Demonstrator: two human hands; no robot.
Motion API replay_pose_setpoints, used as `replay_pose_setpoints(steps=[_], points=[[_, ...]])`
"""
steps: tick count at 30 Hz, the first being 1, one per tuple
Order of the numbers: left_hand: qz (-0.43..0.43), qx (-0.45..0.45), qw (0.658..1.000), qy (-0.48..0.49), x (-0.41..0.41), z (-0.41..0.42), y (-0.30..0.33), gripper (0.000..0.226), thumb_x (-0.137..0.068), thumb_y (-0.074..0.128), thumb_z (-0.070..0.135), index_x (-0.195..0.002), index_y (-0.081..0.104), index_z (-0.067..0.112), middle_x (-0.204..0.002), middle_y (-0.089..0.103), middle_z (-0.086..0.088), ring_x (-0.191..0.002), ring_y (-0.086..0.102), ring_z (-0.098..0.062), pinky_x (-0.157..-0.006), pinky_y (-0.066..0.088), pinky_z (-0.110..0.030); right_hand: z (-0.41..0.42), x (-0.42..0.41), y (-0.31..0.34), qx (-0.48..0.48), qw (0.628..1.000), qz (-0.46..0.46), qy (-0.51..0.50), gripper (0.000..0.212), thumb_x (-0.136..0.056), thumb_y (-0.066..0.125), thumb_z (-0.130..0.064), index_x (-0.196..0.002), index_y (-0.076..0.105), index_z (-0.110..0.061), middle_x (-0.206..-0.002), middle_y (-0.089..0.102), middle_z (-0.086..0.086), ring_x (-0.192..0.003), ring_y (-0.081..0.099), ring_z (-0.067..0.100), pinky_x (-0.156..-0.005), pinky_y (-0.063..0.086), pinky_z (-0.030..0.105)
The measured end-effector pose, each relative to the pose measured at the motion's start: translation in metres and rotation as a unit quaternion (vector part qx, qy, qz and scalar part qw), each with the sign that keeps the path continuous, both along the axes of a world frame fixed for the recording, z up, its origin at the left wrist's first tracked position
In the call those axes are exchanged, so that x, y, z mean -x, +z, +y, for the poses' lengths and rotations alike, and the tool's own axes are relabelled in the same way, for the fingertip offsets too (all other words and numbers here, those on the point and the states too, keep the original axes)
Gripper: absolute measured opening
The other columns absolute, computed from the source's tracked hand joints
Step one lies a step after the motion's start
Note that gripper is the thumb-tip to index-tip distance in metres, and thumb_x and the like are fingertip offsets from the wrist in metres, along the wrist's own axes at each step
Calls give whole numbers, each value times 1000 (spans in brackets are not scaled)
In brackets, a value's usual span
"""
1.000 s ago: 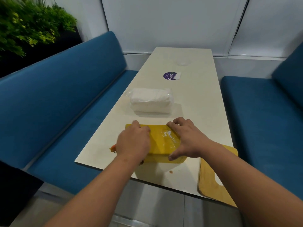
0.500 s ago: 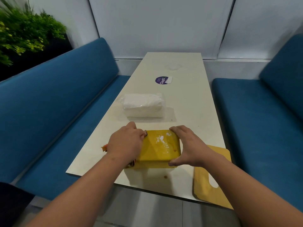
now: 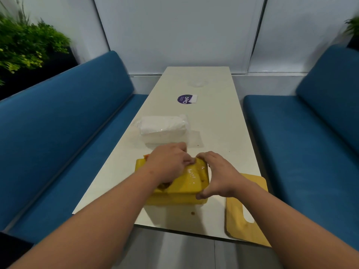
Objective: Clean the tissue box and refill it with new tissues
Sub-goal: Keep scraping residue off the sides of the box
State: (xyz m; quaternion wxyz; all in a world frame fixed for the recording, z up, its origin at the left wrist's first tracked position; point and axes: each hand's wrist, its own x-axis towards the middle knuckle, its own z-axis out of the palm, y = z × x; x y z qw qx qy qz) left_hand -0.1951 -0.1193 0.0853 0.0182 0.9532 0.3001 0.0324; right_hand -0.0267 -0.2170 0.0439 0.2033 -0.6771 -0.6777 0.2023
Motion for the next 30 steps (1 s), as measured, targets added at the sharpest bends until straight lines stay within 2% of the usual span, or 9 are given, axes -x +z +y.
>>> replay_pose_setpoints(steps=[3,10,16,22,27,30], points=[[-8,-1,999,36,19,11,-2,32,-99,40,45,-118,66,40,-104,53,14,-97,54,-13,-76,46,-32,1,-1,-1,3,1000,4,0,113,-49,91,-50,-143,32,-28,-135,38,-11,-114,31,3,-93,33,20],[-18,-33,998,-52,-28,-17,-9,33,-100,38,37,-115,68,32,-107,56,7,-100,55,-16,-77,46,-35,2,0,3,-7,1000,21,-8,106,-46,95,-42,-136,41,-25,-119,43,-13,-108,39,6,-88,35,17],[-41,-11,999,13,-1,3,-8,34,-100,39,44,-122,64,39,-106,54,11,-99,54,-14,-75,44,-30,3,-1,0,-3,1000,21,-2,110,-49,93,-46,-141,35,-28,-127,38,-14,-111,32,3,-91,32,18],[-39,-31,997,-55,-24,-13,-13,32,-100,40,37,-115,68,33,-106,57,8,-97,55,-15,-75,47,-36,5,-1,-1,-11,999,32,-6,110,-44,95,-44,-138,40,-26,-122,42,-13,-109,38,7,-92,37,19],[-38,0,999,7,6,6,-11,34,-99,38,48,-122,63,41,-107,55,14,-99,53,-12,-74,42,-27,5,-2,-4,-3,1000,18,-4,112,-48,92,-51,-142,34,-28,-133,39,-11,-118,36,8,-94,34,20],[-44,-11,999,15,21,1,-15,36,-99,36,49,-122,63,42,-108,55,14,-100,53,-13,-78,45,-30,6,-3,-4,-4,1000,16,0,113,-49,92,-50,-143,33,-27,-136,38,-9,-123,36,10,-95,33,21]])
